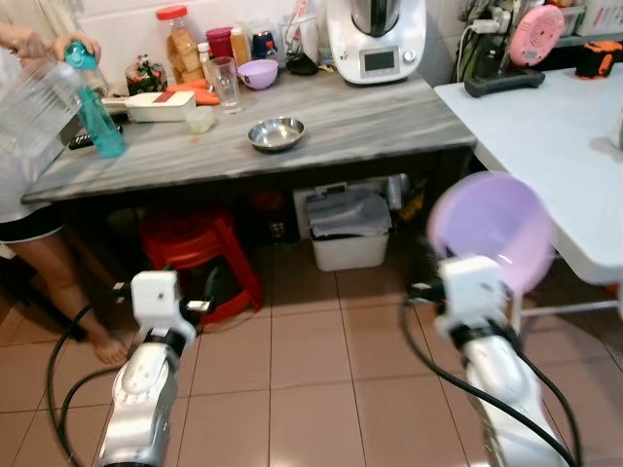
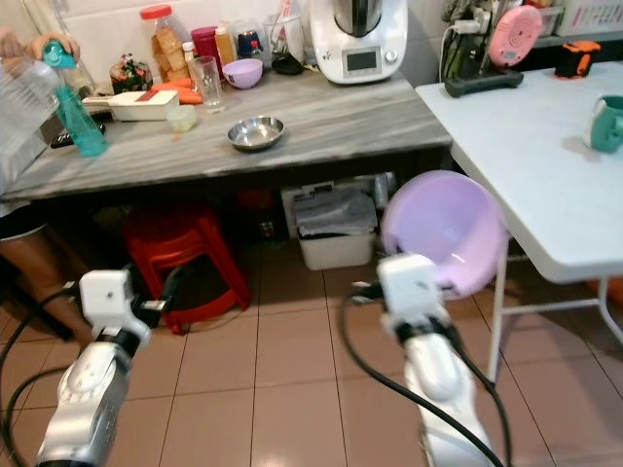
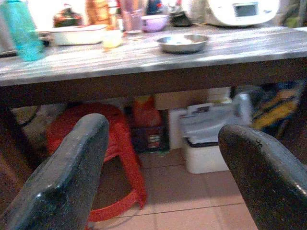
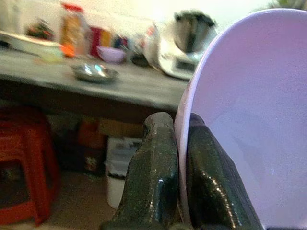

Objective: Setting the table

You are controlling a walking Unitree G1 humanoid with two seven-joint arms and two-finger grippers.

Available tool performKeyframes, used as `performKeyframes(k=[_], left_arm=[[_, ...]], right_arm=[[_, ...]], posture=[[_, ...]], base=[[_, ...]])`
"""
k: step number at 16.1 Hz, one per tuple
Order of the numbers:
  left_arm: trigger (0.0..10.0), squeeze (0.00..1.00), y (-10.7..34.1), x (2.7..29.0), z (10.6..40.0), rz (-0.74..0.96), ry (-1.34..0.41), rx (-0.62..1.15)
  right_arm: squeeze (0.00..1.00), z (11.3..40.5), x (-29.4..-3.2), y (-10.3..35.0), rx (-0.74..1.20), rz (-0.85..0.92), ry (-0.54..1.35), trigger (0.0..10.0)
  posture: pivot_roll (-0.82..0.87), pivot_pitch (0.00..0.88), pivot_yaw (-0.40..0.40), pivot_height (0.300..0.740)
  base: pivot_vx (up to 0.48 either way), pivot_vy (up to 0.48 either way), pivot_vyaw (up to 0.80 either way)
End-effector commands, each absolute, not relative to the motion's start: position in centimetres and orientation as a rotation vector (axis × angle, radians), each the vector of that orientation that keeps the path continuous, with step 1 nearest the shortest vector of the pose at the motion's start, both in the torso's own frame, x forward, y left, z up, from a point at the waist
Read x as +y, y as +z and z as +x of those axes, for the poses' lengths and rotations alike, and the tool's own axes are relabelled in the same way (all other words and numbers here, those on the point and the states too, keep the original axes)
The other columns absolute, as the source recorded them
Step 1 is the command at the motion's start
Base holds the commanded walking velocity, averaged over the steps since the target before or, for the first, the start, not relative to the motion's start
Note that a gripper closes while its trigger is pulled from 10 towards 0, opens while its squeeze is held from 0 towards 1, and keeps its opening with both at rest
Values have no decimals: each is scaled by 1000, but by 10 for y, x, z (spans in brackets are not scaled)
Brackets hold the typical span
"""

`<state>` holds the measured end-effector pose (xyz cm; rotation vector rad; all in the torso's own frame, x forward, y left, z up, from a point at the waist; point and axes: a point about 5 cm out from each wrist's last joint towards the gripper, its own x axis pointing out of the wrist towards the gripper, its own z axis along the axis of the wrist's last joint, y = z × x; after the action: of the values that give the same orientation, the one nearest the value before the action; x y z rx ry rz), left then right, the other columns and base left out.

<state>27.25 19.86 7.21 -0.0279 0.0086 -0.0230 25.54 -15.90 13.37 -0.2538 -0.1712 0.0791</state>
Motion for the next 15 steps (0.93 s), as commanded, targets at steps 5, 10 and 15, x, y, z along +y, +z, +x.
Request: performKeyframes(k=[5, 10, 15], left_arm=[[10000, 0, 75, 198, 269, -37, -10, 3], [10000, 0, 80, 192, 273, -52, -34, -6], [10000, 0, 78, 182, 272, -73, -66, 4]], right_arm=[[0, 258, -155, 139, -190, -226, 79, 10000], [0, 262, -155, 143, -204, -232, 80, 10000], [0, 262, -153, 143, -202, -228, 79, 10000]], posture=[[-53, 0, 121, 740], [-57, 0, 123, 740], [-63, 0, 125, 740]], base=[[376, 0, 320], [385, 0, 129], [387, 0, 0]])
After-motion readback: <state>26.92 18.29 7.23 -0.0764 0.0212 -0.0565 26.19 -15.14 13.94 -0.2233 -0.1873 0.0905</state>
